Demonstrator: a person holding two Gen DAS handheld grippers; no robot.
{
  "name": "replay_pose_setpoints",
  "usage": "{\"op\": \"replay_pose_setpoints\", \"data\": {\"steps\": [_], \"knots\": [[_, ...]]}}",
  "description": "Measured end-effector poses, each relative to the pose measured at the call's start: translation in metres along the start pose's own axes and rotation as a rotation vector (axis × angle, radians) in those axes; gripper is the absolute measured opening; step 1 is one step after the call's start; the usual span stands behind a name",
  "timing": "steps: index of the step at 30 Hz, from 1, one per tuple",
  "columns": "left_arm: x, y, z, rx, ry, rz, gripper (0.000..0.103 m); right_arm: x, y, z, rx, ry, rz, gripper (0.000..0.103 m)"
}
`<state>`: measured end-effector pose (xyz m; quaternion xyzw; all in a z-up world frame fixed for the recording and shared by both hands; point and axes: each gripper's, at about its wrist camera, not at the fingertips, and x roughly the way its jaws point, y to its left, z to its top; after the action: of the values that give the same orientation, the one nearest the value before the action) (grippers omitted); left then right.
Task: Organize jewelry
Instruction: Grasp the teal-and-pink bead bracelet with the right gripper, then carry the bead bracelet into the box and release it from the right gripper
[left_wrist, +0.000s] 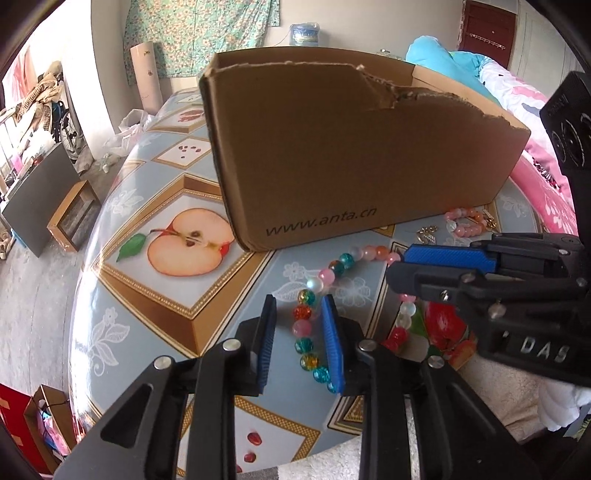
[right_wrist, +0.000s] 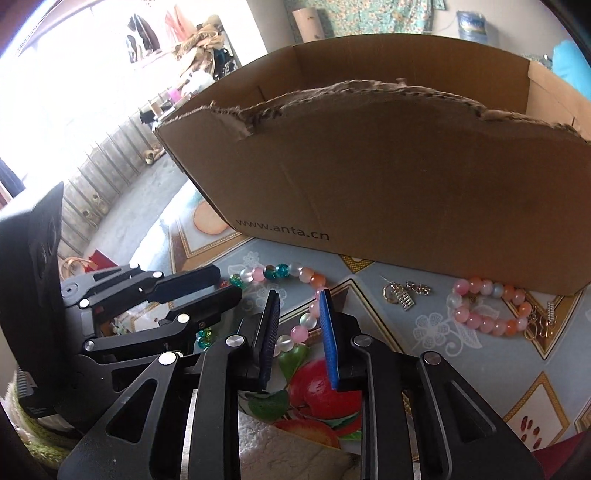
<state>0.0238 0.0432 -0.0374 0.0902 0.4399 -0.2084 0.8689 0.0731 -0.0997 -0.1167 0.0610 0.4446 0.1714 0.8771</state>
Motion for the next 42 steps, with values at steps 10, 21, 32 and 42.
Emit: {"op": "replay_pose_setpoints", "data": {"steps": [10, 21, 32, 42], "knots": [[0.004, -0.002, 0.002, 0.007, -0.013, 0.012, 0.024, 0.002, -0.003, -0.004, -0.013, 0.014, -0.036, 0.011], [0.002, 0.006, 0.002, -0.047, -0.009, -0.020, 0.009, -0.012, -0.013, -0.009, 0.021, -0.008, -0.008, 0.008], [-0.018, 0.000, -0.001, -0.051, -0.044, -0.022, 0.009, -0.031, -0.016, -0.015, 0.022, -0.044, 0.009, 0.008], [-0.064, -0.012, 0.016, -0.033, -0.158, -0.063, 0.009, -0.075, -0.015, -0.013, -0.005, -0.148, 0.008, 0.008]]}}
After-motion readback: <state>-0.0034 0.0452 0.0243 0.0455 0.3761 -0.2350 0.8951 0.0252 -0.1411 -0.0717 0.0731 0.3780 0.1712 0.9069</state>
